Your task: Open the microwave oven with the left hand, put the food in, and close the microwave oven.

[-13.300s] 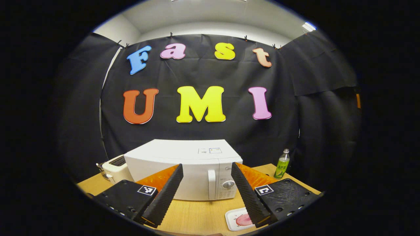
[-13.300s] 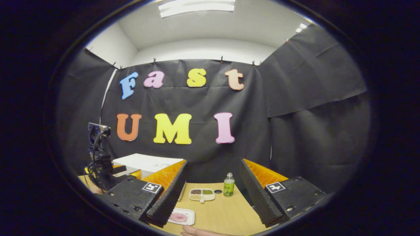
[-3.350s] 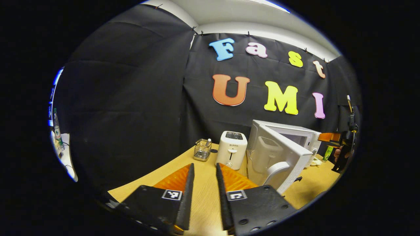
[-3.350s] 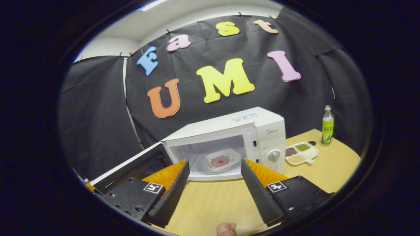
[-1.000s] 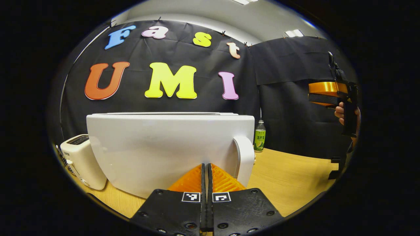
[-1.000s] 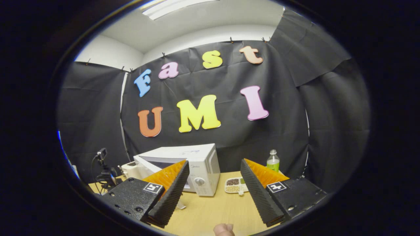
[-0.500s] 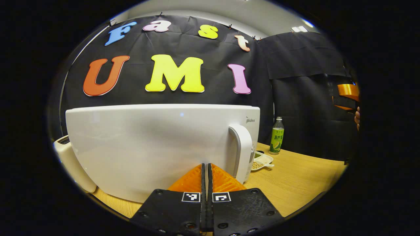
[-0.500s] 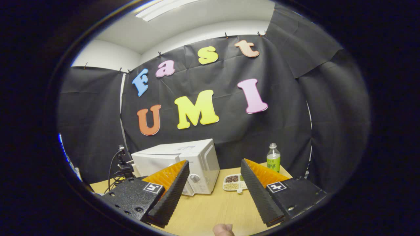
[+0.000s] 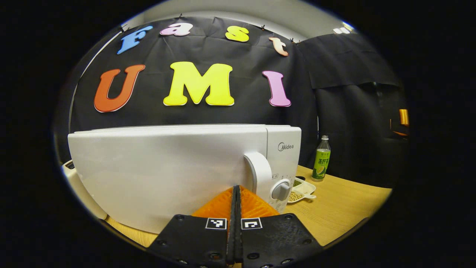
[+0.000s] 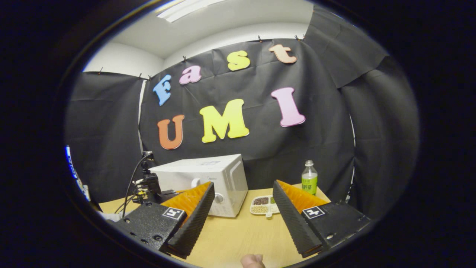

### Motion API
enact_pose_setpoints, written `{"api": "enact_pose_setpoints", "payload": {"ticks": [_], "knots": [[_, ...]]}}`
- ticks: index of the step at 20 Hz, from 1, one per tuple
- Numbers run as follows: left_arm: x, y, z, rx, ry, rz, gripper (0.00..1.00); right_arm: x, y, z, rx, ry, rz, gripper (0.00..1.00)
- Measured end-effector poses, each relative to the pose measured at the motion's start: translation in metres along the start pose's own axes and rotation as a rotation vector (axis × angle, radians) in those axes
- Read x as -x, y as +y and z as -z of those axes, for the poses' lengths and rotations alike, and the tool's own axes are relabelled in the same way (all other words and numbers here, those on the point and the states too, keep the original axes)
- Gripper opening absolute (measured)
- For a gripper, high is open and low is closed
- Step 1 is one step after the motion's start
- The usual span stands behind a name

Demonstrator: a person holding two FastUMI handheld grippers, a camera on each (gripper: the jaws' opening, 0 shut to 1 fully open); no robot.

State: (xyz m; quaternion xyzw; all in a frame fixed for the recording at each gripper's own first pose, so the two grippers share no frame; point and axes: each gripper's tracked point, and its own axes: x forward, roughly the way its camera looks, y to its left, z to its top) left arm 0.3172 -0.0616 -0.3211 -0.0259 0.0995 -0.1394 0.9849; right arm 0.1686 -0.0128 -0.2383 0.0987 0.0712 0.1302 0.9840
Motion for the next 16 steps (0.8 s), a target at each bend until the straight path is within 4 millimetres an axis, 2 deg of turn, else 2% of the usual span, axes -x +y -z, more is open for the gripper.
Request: {"api": "enact_pose_setpoints", "payload": {"ticks": [1,3,4,5,7,8,10,11,14,16], "knots": [[0.0,0.001,0.0,0.006,0.005,-0.017,0.0,0.002,0.0,0.001,-0.004,0.008,0.008,0.9],[0.001,0.003,-0.001,-0.007,0.008,-0.063,0.0,0.009,0.003,0.0,-0.008,0.018,0.017,0.9],[0.002,0.005,-0.002,-0.024,0.007,-0.092,0.0,0.013,0.005,0.0,-0.01,0.023,0.019,1.0],[0.001,0.005,-0.003,-0.042,0.009,-0.12,0.0,0.017,0.006,0.0,-0.012,0.027,0.023,0.9],[0.001,0.009,-0.002,-0.05,0.03,-0.17,0.0,0.025,0.008,0.0,-0.015,0.037,0.036,0.9],[0.002,0.008,-0.003,-0.04,0.046,-0.192,0.0,0.028,0.008,0.002,-0.015,0.045,0.042,1.0],[0.003,0.01,-0.005,-0.021,0.067,-0.229,0.0,0.034,0.007,0.004,-0.019,0.06,0.058,1.0],[0.004,0.011,-0.005,-0.027,0.077,-0.246,0.0,0.037,0.007,0.003,-0.017,0.064,0.068,0.9],[0.016,0.025,-0.011,-0.096,0.103,-0.334,0.0,0.043,0.01,0.004,-0.014,0.079,0.087,0.91],[0.029,0.016,-0.011,-0.069,0.139,-0.314,0.11,0.047,0.012,0.001,-0.007,0.078,0.093,0.91]]}}
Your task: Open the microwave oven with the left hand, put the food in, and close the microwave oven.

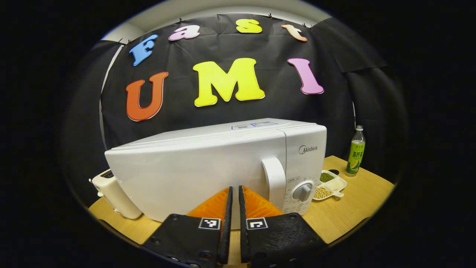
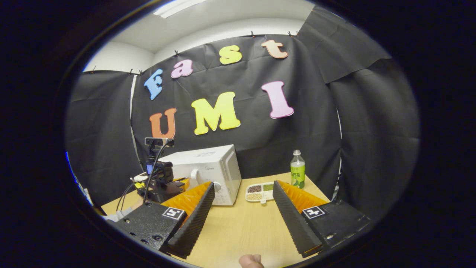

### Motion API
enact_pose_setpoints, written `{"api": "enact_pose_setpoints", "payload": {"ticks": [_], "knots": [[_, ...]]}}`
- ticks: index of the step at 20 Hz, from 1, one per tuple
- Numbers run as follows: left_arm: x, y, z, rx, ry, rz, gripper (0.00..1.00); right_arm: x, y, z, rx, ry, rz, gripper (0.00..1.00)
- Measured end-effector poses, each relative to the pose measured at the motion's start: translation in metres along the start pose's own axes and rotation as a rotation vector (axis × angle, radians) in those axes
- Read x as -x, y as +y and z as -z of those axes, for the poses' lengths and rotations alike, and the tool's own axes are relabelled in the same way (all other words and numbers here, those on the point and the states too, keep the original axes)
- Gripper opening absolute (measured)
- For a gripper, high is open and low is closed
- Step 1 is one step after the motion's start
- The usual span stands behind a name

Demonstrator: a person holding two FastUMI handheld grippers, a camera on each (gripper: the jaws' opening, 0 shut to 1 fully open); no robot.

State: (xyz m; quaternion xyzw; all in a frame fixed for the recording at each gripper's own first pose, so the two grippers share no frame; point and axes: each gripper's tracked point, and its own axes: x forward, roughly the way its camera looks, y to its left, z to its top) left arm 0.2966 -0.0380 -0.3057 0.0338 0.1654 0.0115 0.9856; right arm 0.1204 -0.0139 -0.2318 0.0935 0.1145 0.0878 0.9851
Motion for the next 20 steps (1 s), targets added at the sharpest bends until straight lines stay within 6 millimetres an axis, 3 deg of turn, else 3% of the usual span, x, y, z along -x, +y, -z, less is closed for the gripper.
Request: {"api": "enact_pose_setpoints", "payload": {"ticks": [1,3,6,10,12,13,15,16,20], "knots": [[0.013,0.001,-0.005,0.015,-0.004,-0.004,0.44,0.002,0.0,0.0,0.008,0.002,0.005,0.91],[0.034,0.011,-0.022,0.008,-0.037,-0.043,0.94,0.004,0.002,0.0,0.014,0.006,0.018,0.9],[0.08,0.022,-0.032,0.015,-0.043,-0.091,0.96,0.012,0.01,-0.01,0.001,0.001,0.012,0.91],[0.145,0.039,-0.048,0.093,-0.026,-0.119,0.96,0.033,0.016,-0.039,-0.013,-0.042,0.03,0.9],[0.183,0.053,-0.057,0.108,-0.019,-0.143,0.96,0.051,0.022,-0.054,-0.023,-0.07,0.036,0.9],[0.202,0.057,-0.065,0.112,-0.034,-0.143,0.96,0.061,0.024,-0.062,-0.023,-0.085,0.04,1.0],[0.244,0.065,-0.088,0.109,-0.08,-0.145,0.96,0.081,0.028,-0.075,-0.005,-0.11,0.054,1.0],[0.264,0.07,-0.096,0.104,-0.1,-0.156,0.96,0.092,0.032,-0.081,0.007,-0.124,0.063,0.9],[0.34,0.086,-0.122,0.071,-0.181,-0.207,0.96,0.134,0.047,-0.103,0.039,-0.168,0.093,0.9]]}}
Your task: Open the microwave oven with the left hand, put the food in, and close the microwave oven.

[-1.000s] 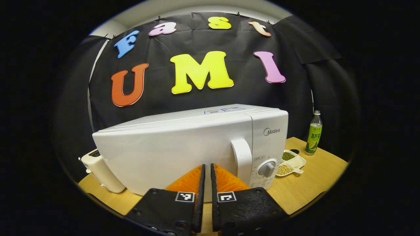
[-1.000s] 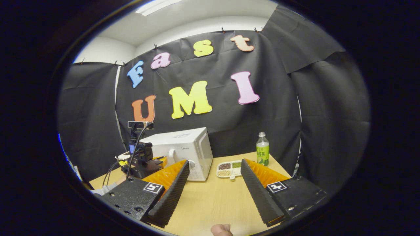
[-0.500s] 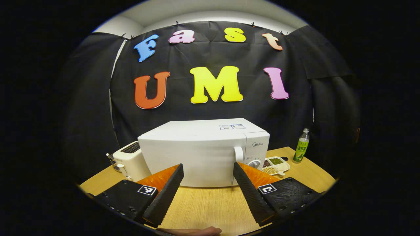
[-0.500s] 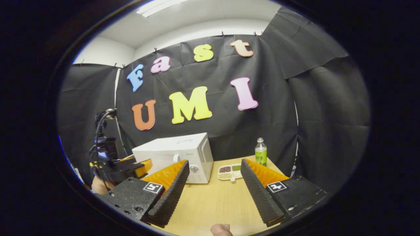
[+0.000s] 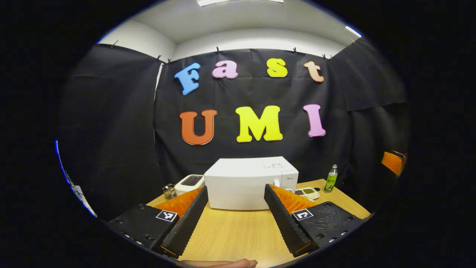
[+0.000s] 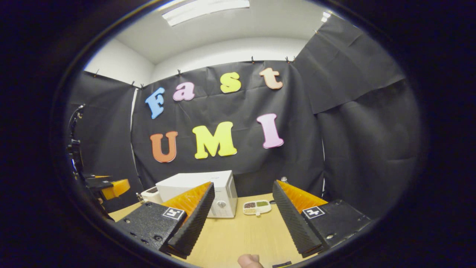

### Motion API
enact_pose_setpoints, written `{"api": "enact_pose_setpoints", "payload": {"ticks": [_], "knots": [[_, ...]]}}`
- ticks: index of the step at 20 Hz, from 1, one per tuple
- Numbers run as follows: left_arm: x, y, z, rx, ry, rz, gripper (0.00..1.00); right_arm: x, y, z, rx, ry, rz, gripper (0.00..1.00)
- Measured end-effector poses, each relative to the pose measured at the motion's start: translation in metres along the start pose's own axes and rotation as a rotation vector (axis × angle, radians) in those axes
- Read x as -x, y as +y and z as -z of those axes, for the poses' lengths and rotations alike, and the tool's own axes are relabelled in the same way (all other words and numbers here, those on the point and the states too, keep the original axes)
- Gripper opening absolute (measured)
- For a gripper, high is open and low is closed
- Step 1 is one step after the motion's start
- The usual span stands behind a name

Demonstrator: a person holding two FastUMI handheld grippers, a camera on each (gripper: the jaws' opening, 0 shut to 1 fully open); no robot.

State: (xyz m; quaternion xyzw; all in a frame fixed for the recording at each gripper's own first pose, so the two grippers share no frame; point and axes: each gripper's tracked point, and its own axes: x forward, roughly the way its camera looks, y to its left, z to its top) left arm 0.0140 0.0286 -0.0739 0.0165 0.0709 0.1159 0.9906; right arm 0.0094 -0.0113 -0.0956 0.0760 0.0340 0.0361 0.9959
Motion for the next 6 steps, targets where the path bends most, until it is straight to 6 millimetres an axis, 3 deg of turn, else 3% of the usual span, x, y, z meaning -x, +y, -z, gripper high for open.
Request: {"api": "enact_pose_setpoints", "payload": {"ticks": [1,2,6], "knots": [[0.014,0.004,-0.002,0.004,-0.009,-0.007,0.96,0.009,0.002,-0.004,0.006,-0.007,0.004,0.89],[0.029,0.005,-0.004,0.008,-0.016,-0.005,0.95,0.018,0.004,-0.009,0.012,-0.012,0.005,1.0],[0.073,0.006,0.01,0.06,-0.02,0.042,0.96,0.047,0.013,-0.015,0.053,-0.037,-0.004,1.0]]}}
